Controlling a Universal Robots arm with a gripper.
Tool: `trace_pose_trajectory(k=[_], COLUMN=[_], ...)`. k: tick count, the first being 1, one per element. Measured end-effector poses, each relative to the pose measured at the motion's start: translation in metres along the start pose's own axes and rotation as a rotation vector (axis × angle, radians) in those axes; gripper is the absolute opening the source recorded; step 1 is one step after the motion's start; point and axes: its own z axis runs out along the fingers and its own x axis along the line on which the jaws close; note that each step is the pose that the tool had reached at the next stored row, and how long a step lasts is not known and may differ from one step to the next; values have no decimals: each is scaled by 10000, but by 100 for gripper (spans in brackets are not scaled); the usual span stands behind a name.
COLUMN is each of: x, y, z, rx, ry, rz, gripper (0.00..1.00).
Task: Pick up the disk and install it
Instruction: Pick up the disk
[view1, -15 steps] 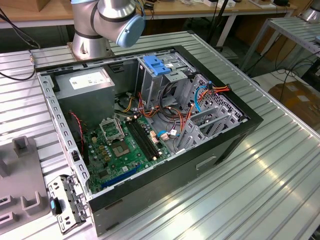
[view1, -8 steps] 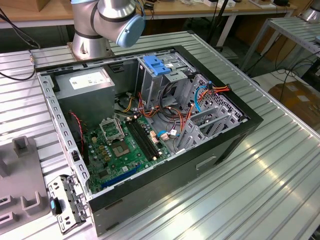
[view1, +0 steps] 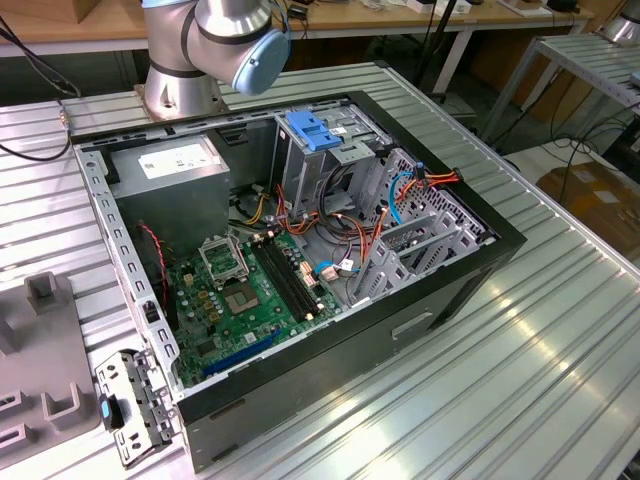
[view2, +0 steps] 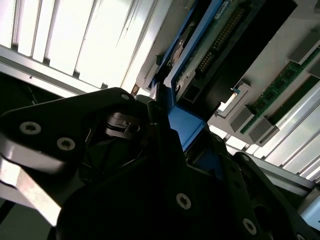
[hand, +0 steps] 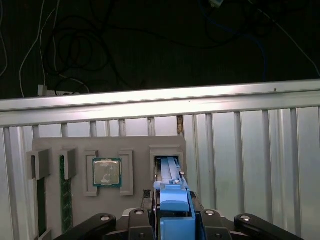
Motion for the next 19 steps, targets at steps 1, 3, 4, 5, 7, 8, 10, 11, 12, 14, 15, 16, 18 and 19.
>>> trace_pose_trajectory(k=[1, 3, 4, 5, 7, 8, 10, 11, 12, 14, 15, 16, 18, 19], x=[0, 0, 0, 0, 0, 0, 0, 0, 0, 0, 0, -1, -1, -1], y=[0, 0, 0, 0, 0, 0, 0, 0, -1, -1, -2, -2, -3, -4], z=[0, 0, 0, 0, -2, -8, -27, -36, -48, -77, -98, -113, -152, -182], rx=[0, 0, 0, 0, 1, 1, 1, 1, 1, 1, 2, 3, 4, 6], ry=[0, 0, 0, 0, -15, -15, -16, -16, -16, -16, -16, -17, -17, -17], rz=[0, -2, -3, -3, -2, -2, -3, -2, -2, -2, -3, -2, -3, -3], gripper=[37, 37, 37, 37, 37, 37, 37, 37, 37, 37, 37, 37, 37, 37])
